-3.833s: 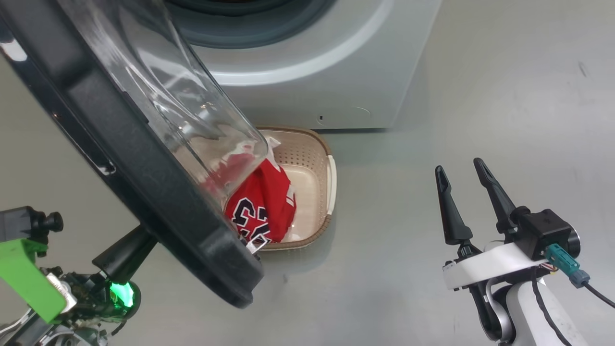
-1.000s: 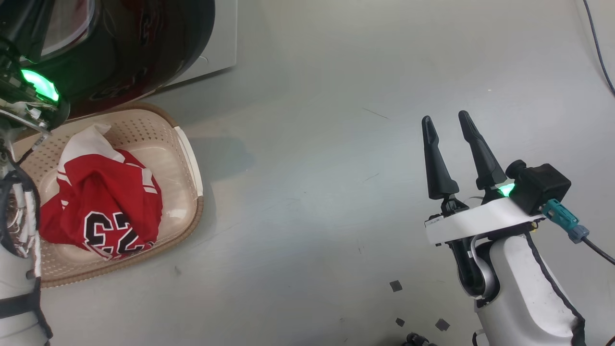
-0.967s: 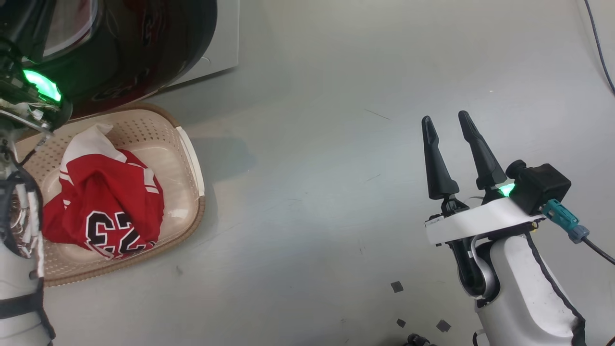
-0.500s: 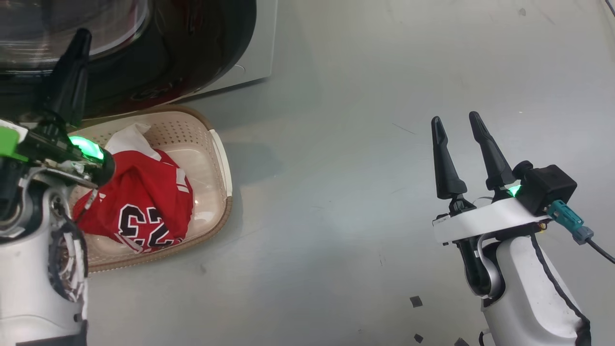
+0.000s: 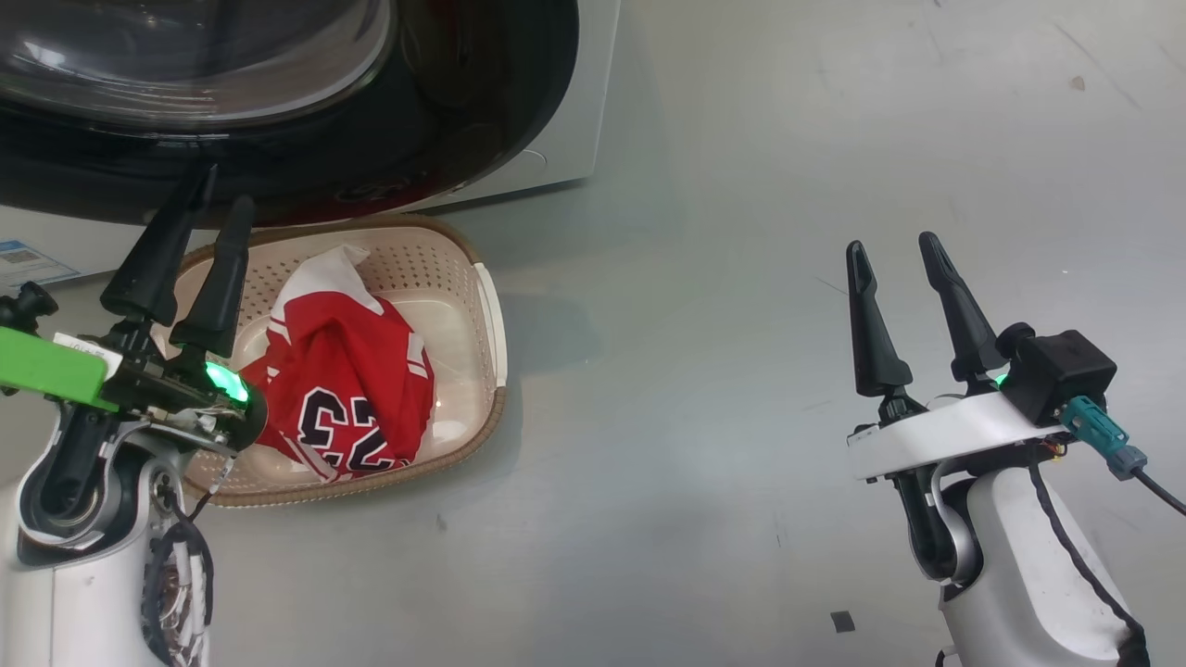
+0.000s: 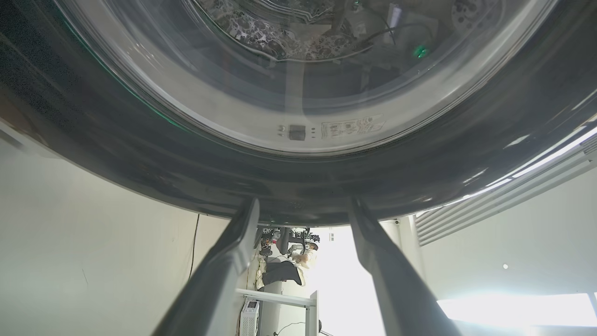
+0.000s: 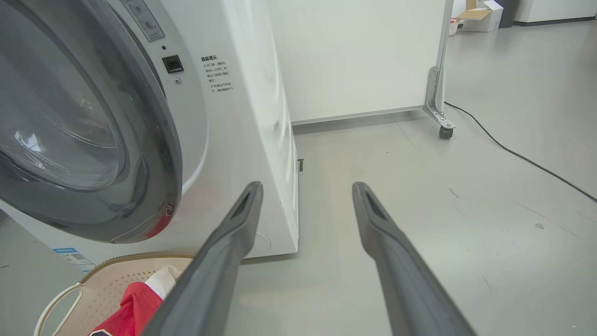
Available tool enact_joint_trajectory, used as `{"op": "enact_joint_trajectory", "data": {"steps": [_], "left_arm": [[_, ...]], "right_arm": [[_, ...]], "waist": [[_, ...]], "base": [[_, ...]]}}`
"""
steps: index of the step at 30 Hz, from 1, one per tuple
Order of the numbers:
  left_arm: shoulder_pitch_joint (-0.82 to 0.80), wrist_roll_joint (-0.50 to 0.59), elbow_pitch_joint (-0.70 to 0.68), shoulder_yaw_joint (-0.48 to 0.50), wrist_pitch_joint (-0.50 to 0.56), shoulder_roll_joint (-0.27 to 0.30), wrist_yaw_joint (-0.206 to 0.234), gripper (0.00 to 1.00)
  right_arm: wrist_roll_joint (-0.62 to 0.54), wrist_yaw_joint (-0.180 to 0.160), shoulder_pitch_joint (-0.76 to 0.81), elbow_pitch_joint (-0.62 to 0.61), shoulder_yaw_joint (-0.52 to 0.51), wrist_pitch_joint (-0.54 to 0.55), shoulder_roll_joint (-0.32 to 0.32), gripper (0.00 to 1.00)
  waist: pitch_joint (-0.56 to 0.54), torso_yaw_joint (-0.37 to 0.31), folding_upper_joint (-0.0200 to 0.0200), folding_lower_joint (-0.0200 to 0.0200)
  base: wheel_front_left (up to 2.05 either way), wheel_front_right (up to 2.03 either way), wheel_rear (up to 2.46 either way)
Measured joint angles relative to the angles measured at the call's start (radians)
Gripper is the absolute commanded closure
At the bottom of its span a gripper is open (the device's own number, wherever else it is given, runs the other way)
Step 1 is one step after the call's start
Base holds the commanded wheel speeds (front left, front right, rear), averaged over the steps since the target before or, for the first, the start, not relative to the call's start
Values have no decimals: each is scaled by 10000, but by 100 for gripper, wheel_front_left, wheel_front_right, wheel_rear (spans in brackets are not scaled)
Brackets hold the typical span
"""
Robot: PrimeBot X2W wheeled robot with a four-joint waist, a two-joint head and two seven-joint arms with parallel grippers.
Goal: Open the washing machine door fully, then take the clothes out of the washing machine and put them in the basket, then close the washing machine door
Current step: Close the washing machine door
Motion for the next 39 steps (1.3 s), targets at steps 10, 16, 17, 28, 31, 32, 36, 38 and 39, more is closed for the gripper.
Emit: {"op": "enact_joint_trajectory", "data": {"steps": [10,16,17,28,31,32,36,38,39], "left_arm": [[1031,167,-890,-127,-313,-86,0,0],[1453,842,-1398,-257,-865,-86,-2,0],[1521,974,-1499,-261,-980,-86,0,0],[1909,4757,-3022,-754,-2869,-79,-2,0],[2127,6125,-3264,-1024,-3457,142,-2,0],[2200,6420,-3340,-1047,-3672,186,-2,0],[2638,8146,-3377,-1296,-4451,625,-2,0],[2946,9091,-3275,-1425,-4765,846,-2,0],[3092,9547,-3185,-1453,-4972,905,-4,0]], "right_arm": [[-107,-2,347,194,-224,-29,-111,0],[-221,-6,473,261,-297,-48,-111,0],[-265,-2,502,284,-290,-48,-109,0],[-360,-4,884,451,-401,-54,-115,0],[-437,-10,1040,454,-431,-54,-121,0],[-447,-10,1067,456,-430,-54,-119,0],[-516,-10,1170,451,-424,-54,-115,0],[-525,-12,1247,447,-437,-54,-117,0],[-525,-12,1274,447,-441,-54,-117,0]], "waist": [[-482,577,0,0],[-804,899,0,0],[-866,945,0,0],[-1591,1324,0,0],[-1801,1395,0,0],[-1869,1414,0,0],[-2124,1462,-1,0],[-2248,1469,0,0],[-2309,1470,0,0]], "base": [[0,0,0],[0,0,0],[0,0,0],[0,0,0],[0,0,0],[0,0,0],[0,0,0],[0,0,0],[0,0,0]]}}
